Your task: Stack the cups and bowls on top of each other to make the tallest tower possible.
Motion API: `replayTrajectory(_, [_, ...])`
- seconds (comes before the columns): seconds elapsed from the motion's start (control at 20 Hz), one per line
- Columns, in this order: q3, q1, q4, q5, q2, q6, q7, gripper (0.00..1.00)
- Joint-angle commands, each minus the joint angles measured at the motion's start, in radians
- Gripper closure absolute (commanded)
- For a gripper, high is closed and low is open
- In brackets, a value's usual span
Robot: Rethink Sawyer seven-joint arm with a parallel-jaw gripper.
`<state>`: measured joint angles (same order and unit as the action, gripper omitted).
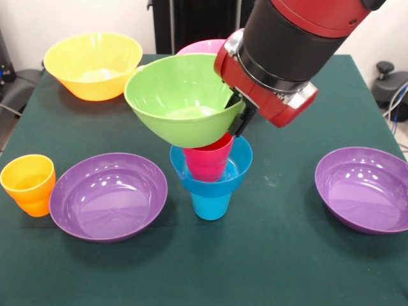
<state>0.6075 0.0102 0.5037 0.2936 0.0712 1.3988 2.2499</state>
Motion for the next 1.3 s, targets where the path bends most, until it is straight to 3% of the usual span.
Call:
replayTrajectory(0.05, [-0.119,-0.01,0.038,-0.093,0.008,0.006,-0.327,1.0])
replayTrajectory(0.3, [-0.138,0.0,0.064,-0.106,0.02,-0.004,-0.316,1.0])
replayTrajectory(0.95, [-0.124,-0.009,-0.06,-0.095,-0.039,0.102,-0.296,1.0])
replayTrajectory(1.3, [-0.123,-0.004,-0.055,-0.096,-0.037,0.107,-0.29,1.0])
